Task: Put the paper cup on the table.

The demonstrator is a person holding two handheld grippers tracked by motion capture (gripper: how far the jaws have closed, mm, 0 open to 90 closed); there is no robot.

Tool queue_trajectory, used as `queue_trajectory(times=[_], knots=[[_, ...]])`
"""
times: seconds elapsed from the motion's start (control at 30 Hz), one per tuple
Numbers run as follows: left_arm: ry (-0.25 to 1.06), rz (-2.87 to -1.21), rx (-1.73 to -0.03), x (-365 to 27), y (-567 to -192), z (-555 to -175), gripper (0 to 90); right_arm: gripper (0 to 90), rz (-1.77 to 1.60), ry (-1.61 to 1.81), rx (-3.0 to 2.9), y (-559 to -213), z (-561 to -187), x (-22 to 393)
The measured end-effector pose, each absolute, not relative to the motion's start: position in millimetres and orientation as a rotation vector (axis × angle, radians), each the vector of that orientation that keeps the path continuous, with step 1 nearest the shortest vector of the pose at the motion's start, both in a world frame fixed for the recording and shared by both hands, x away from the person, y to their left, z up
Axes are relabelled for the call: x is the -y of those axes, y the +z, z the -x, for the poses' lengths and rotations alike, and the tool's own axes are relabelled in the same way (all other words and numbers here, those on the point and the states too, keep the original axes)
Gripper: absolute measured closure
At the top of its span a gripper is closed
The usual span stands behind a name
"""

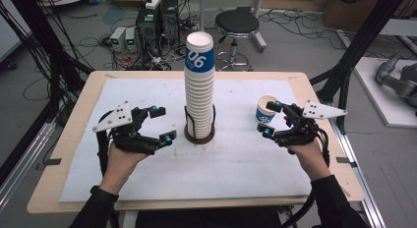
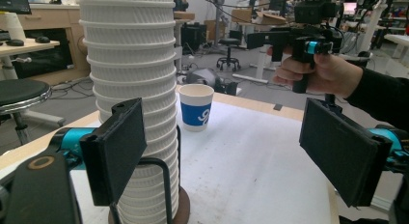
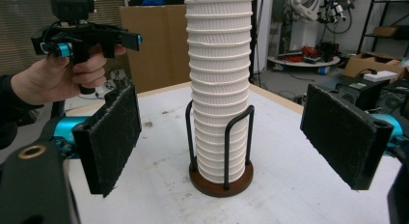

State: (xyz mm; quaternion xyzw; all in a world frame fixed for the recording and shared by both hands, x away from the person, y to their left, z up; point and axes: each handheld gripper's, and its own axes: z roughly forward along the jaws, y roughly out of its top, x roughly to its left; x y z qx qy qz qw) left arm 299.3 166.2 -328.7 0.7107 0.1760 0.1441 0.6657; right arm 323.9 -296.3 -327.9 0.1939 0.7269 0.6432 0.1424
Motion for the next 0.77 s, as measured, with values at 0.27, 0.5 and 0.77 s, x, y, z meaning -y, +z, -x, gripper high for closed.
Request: queue_trajectory(times=[0.27, 0.5, 0.77], knots=[[0.322, -1.599, -0.408, -168.9, -329.5, -301.5, 16.6, 14.5, -0.553, 1.851, -2.121, -328.1, -322.7, 294.5], [0.324, -1.597, -0.41, -169.1, -329.6, -303.5, 16.6, 14.5, -0.558, 1.838, -2.119, -328.6, -321.9, 296.5], [0.315, -1.597, -0.409, -167.1, -330.3, -305.3, 16.6, 14.5, -0.561, 1.835, -2.113, -328.9, -321.1, 298.6]])
